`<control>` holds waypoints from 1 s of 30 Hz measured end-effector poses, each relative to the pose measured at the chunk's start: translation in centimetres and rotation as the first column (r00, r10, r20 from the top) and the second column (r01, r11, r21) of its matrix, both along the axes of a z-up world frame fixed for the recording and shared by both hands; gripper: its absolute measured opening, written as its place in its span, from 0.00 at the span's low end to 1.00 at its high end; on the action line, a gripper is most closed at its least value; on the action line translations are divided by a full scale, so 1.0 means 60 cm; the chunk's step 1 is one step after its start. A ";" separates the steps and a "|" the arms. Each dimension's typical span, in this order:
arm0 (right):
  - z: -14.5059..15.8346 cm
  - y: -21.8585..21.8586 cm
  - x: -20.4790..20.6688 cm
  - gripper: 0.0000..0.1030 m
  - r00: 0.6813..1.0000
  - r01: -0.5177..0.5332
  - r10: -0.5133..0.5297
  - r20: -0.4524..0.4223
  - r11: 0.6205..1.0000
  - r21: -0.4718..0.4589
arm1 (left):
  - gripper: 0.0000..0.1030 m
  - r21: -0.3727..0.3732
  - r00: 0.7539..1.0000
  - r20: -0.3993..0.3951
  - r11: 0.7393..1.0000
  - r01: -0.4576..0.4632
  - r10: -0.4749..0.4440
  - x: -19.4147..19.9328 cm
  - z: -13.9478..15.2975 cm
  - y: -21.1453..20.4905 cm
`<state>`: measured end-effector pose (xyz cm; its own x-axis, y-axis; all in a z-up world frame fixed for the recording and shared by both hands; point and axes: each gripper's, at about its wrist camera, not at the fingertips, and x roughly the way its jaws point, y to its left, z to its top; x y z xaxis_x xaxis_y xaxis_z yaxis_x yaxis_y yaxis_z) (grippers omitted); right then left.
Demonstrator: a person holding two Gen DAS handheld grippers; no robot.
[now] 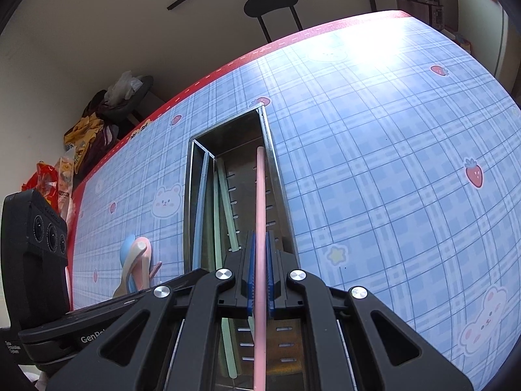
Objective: Organize utensils
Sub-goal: 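Carry the pink chopstick into the steel tray and open the right tool, then withdraw both open tools from the tray toward the utensil pile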
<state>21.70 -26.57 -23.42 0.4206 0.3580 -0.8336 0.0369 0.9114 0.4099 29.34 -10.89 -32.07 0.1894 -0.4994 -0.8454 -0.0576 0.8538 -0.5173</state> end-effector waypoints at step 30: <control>0.092 0.083 -0.045 0.94 0.986 -0.144 0.142 0.090 0.989 0.023 | 0.95 0.118 0.963 0.261 0.987 -0.106 0.072 -0.093 0.155 0.224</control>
